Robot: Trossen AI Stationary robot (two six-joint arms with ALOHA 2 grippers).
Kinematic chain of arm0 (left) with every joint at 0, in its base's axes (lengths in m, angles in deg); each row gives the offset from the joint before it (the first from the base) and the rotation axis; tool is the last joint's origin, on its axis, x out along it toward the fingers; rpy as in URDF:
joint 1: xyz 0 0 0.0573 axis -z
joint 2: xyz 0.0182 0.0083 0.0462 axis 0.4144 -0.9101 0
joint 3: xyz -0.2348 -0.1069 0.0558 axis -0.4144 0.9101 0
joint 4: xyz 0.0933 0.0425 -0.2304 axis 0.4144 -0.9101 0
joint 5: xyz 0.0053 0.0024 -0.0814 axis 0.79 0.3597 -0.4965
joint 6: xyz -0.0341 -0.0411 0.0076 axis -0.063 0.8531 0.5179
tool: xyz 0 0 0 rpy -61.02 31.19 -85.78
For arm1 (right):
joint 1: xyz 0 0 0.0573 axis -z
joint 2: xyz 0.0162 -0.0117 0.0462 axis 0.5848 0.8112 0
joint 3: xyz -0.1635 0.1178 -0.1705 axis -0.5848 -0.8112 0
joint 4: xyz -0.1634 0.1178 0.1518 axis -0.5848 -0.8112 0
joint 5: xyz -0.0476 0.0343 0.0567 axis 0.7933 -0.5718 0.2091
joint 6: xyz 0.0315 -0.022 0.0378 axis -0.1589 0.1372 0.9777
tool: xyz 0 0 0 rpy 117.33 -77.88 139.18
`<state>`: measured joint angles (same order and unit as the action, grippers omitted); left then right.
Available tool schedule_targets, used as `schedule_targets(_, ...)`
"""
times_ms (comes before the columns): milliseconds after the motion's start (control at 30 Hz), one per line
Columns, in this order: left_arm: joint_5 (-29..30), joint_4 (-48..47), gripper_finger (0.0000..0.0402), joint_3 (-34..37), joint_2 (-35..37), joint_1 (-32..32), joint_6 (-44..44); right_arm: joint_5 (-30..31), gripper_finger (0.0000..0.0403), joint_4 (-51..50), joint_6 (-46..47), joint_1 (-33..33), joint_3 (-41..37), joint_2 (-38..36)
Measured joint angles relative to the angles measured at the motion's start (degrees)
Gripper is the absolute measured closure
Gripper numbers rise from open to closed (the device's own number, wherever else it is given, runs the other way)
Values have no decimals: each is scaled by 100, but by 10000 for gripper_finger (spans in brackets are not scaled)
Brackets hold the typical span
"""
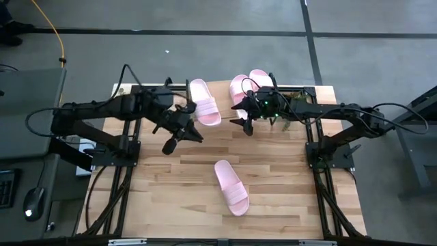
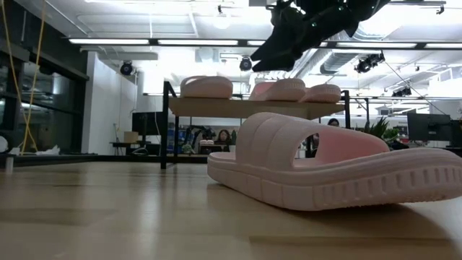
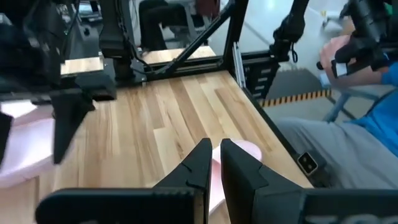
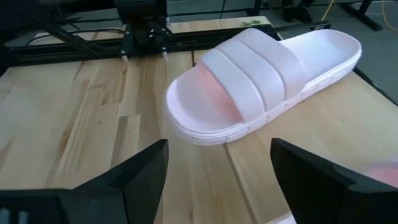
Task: Pick and place slides into the shelf
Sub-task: Put the pink slipper on the shelf
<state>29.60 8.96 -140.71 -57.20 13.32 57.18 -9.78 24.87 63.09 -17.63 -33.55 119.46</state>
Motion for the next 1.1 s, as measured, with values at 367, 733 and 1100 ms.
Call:
schedule_targets(367,22,1704,378,1786,825,-6,425,-48,130,188,78,108,0,415)
schedule_targets(733,-70,1752,378,1816,804,9,473,-683,130,1165,207,344,0,1124)
schedule_targets(1100,-119,1630,378,1820,804,302,282,-767,130,1177,310,306,216,1276)
